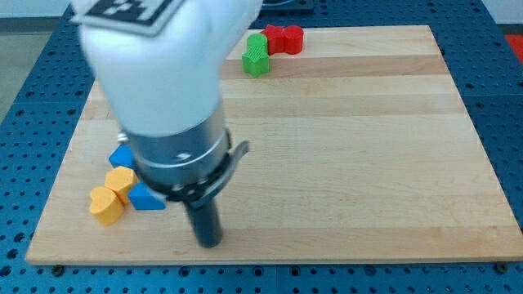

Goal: Move the heart above the blue triangle

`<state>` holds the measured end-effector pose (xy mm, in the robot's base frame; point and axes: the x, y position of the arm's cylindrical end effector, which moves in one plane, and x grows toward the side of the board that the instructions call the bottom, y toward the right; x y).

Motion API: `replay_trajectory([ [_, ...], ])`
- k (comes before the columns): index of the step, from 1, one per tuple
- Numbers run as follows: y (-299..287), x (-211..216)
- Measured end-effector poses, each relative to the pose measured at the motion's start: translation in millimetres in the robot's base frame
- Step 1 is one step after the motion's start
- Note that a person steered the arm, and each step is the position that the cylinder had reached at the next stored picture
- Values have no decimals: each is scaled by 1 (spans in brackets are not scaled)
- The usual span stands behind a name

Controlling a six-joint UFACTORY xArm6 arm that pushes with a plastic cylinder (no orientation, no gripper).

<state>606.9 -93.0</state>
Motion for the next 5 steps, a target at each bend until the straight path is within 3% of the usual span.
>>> replay_trajectory([
  [3, -133, -11],
  [5, -144, -47],
])
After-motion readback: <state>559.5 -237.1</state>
